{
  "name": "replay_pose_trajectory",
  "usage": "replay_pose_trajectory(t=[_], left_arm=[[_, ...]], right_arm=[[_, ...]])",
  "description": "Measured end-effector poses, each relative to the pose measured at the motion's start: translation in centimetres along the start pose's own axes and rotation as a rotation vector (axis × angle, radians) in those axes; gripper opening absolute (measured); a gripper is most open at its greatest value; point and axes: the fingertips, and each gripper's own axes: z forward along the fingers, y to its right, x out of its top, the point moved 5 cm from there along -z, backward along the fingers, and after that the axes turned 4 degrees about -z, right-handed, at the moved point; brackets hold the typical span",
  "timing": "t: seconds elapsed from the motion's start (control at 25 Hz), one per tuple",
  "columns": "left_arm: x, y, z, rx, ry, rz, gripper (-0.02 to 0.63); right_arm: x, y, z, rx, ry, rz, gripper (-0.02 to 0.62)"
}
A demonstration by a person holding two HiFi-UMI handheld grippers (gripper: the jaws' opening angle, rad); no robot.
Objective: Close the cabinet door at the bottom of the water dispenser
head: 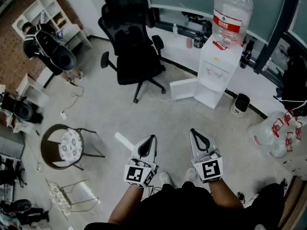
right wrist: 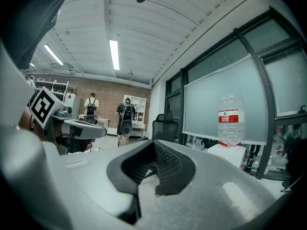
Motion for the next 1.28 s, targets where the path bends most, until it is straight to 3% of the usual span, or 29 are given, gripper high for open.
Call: replay_pose_trajectory(t=[0.4, 0.68, 0.88, 1.28], left_arm=[[-0.1, -2.2, -2.2, -0.026, -0.009, 0.028, 0.020], [-0.3, -3.8, -3.7, -0.086, 0.005, 0.079, 0.020], [-0.3, -4.1, -4.7, -0.148, 0.013, 0.068, 0.020], [0.0, -6.9, -2.0, -0.110, -0.045, 0.043, 0.020]], right_arm=[[1.0, -2.5, 0.7, -0.031, -0.015, 0.005, 0.000], [1.0, -4.4, 1.2, -0.110, -0.028, 0.082, 0.002], [1.5, -6.4, 1.2, -0.118, -0.047, 0.002, 0.000], [0.1, -5.2, 3.5, -0.136, -0.059, 0.057, 0.001]])
